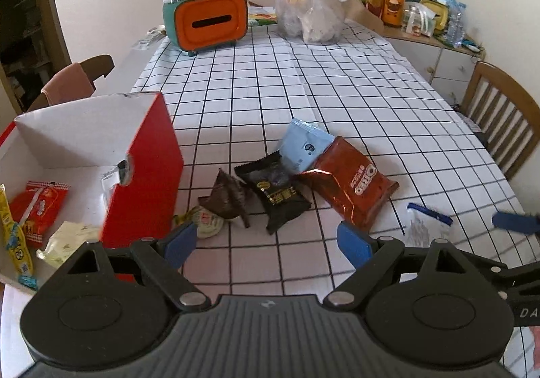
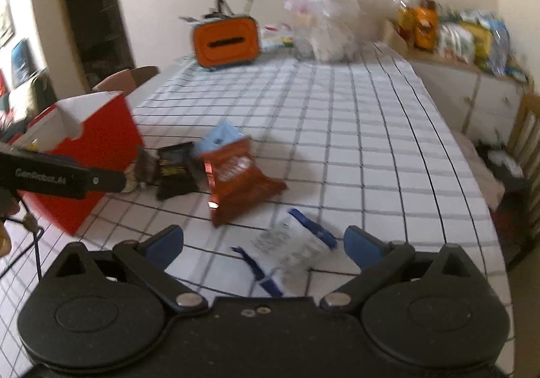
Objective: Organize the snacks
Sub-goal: 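Move both tools back toward the snack pile, then grasp the black snack pack with the left tool while the right tool grasps the white packet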
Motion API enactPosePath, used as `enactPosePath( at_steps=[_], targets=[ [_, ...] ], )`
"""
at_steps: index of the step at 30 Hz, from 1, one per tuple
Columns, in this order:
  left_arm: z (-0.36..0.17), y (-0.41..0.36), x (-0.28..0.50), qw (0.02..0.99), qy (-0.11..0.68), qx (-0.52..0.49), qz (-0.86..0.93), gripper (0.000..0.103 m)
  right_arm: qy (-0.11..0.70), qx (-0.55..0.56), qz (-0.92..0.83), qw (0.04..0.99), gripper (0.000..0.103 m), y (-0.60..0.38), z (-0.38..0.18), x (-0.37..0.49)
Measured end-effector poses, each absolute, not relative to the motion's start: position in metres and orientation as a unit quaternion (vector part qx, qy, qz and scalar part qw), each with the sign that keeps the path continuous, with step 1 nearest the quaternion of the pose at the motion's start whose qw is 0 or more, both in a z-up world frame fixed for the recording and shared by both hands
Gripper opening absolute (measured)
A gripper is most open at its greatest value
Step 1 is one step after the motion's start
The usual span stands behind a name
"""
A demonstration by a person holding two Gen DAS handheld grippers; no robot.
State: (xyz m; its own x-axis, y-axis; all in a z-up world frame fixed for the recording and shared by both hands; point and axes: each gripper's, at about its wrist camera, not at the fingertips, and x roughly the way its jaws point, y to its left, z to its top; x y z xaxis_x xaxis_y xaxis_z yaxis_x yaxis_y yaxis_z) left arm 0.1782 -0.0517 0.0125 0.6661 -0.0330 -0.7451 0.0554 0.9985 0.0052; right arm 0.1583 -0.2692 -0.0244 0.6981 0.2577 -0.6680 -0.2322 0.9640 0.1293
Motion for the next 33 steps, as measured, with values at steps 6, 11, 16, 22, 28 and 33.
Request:
enactPosePath(
  at_steps=[6,11,16,22,28,33],
  targets=[
    [0.006,-0.064,0.203,0.911,0.412,0.012,0.003,0.091,0.405,0.070,0.067,0.909,0.091,-0.270,-0.046,0.186],
    [-0.001,-0.064,0.221,0.905,0.425,0.000,0.018,0.091,0.430,0.067,0.045,0.899,0.083,-0.260,-0.060,0.197],
    [-0.011,-0.066,0.236,0.901,0.432,-0.005,0.039,0.091,0.434,0.040,0.035,0.899,0.079,-0.251,-0.064,0.199],
    [-0.022,-0.073,0.247,0.898,0.437,-0.011,0.052,0.090,0.434,0.027,0.027,0.900,0.077,-0.247,-0.065,0.198],
    [-0.030,-0.077,0.257,0.893,0.444,-0.011,0.071,0.073,0.434,0.025,0.032,0.900,0.076,-0.247,-0.066,0.199],
    [-0.037,-0.075,0.266,0.889,0.451,-0.020,0.077,0.065,0.433,0.022,0.036,0.900,0.076,-0.246,-0.067,0.198]
  ],
)
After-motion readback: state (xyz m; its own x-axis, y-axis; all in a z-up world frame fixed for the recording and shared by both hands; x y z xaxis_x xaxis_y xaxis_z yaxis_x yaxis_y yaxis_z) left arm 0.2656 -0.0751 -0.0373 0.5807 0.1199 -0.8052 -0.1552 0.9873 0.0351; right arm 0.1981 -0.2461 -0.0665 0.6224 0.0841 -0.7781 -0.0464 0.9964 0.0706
